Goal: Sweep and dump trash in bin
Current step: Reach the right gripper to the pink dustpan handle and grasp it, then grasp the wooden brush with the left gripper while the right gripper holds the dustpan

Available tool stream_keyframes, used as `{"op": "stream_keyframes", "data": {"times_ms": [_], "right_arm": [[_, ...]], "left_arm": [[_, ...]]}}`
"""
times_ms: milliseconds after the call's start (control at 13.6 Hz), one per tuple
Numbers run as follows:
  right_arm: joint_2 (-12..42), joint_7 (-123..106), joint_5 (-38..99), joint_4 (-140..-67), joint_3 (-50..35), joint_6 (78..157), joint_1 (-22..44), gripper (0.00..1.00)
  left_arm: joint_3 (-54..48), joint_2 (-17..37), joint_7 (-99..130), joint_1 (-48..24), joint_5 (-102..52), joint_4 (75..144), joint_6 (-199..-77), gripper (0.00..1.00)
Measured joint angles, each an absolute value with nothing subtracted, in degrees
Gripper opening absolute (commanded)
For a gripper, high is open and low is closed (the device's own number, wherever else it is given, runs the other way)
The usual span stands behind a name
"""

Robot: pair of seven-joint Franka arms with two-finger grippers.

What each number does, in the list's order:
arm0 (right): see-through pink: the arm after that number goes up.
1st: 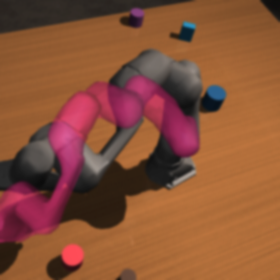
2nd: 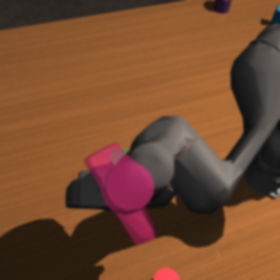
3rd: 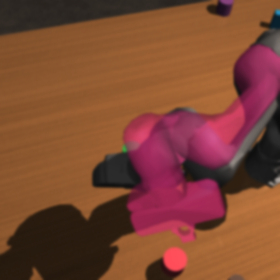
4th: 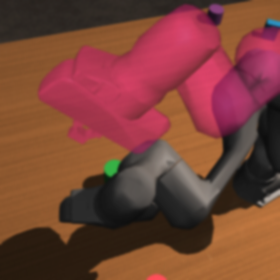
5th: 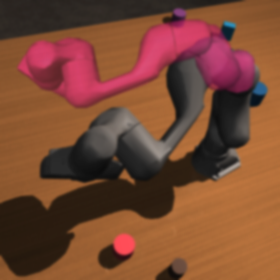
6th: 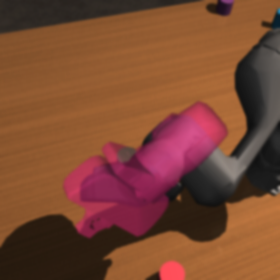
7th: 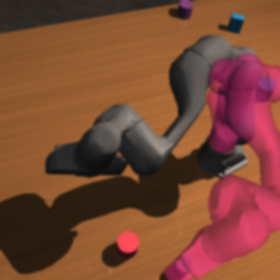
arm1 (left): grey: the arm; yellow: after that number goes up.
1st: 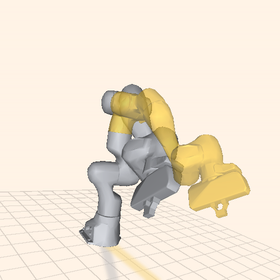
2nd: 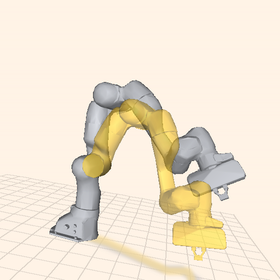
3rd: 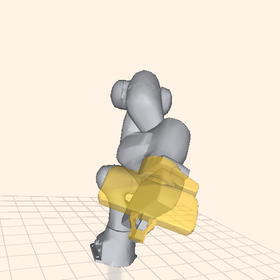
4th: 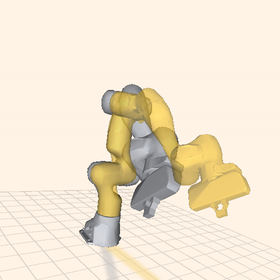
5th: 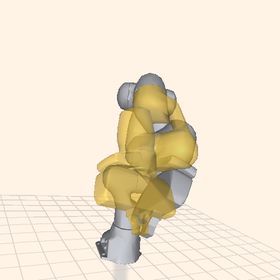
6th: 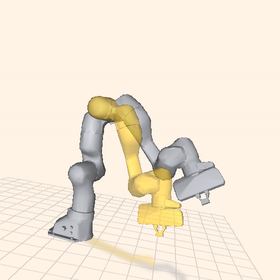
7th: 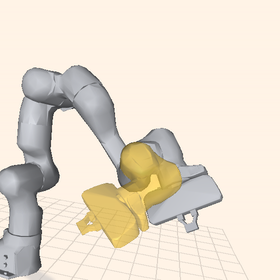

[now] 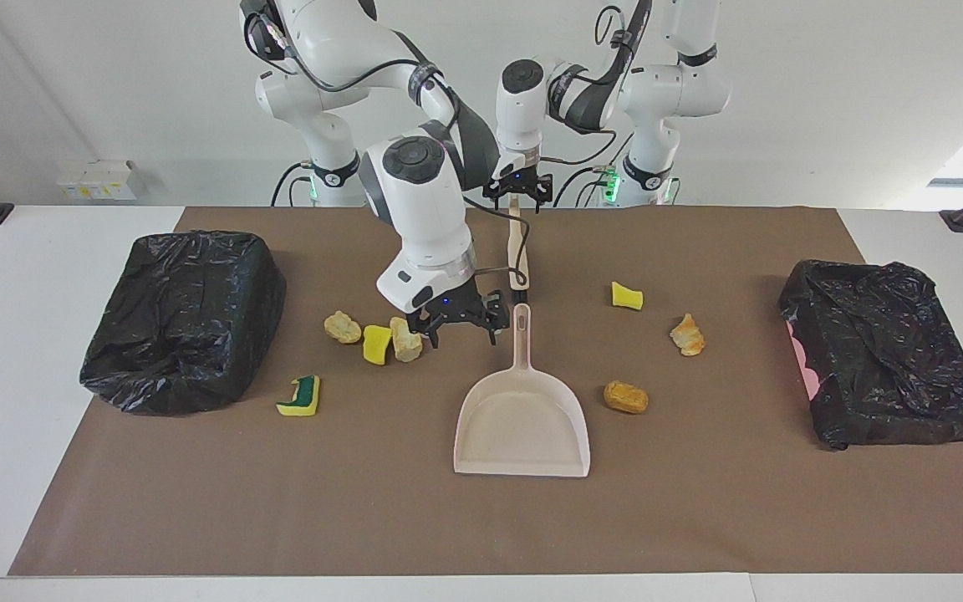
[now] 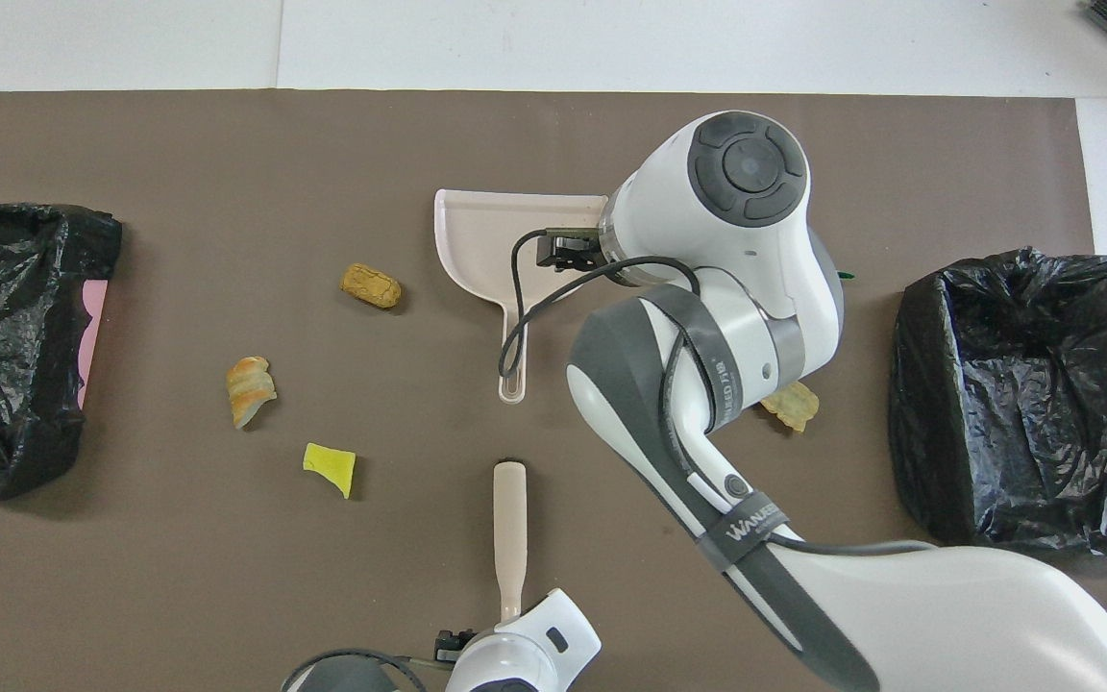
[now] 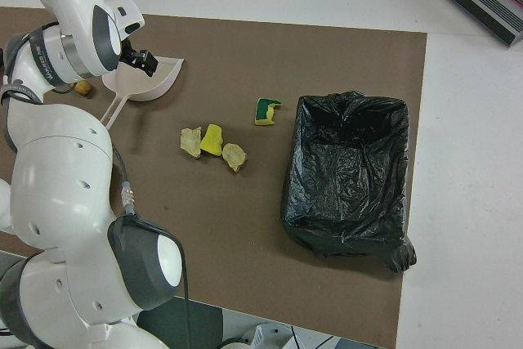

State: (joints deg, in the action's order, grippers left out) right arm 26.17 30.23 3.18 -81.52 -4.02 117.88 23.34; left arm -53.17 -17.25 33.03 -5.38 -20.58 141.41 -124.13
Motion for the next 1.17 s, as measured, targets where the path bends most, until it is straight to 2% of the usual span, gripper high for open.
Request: {"op": "stream_keyframes", "data": {"times_ms": [73,293,366,440,586,806,880,1026,1099,1173], "right_arm": [[27.06,32.01,3.18,-80.98,-4.02,118.41,24.14,1.0],[29.72,36.12,3.13,-79.37,-4.02,119.18,26.49,1.0],[30.36,37.01,3.05,-79.32,-4.02,119.67,27.22,1.0],[30.82,37.64,2.96,-79.32,-4.02,119.79,27.85,1.0],[31.4,38.75,2.29,-79.31,-4.01,119.8,28.88,1.0],[32.41,39.05,0.98,-79.56,-4.01,119.77,29.83,1.0],[33.08,39.05,0.76,-79.64,-4.01,119.77,30.13,1.0],[34.42,39.05,0.73,-79.92,-4.01,119.77,30.47,0.98],[34.81,39.05,0.74,-80.25,-4.01,119.77,30.49,0.87],[35.0,39.04,0.75,-80.68,-4.02,119.77,30.5,0.83]], "left_arm": [[-53.14,-16.66,33.07,-5.38,-20.58,141.41,-124.18,0.66],[-53.13,-15.82,33.08,-5.38,-20.58,141.41,-124.18,0.55],[-53.13,-15.78,33.12,-5.38,-20.58,141.41,-124.16,0.43],[-53.14,-15.78,33.16,-5.38,-20.58,141.41,-124.14,0.41],[-53.12,-15.77,33.34,-5.35,-20.58,141.42,-124.12,0.23],[-53.08,-15.65,33.34,-5.09,-20.59,141.44,-123.86,0.03],[-53.02,-15.65,33.34,-4.98,-20.59,141.42,-123.56,0.0],[-52.64,-15.72,33.34,-4.72,-20.59,141.14,-122.28,0.0],[-52.42,-15.81,33.34,-4.33,-20.57,140.73,-121.06,0.0],[-51.95,-16.05,33.34,-3.85,-20.43,140.15,-119.05,0.0]]}}
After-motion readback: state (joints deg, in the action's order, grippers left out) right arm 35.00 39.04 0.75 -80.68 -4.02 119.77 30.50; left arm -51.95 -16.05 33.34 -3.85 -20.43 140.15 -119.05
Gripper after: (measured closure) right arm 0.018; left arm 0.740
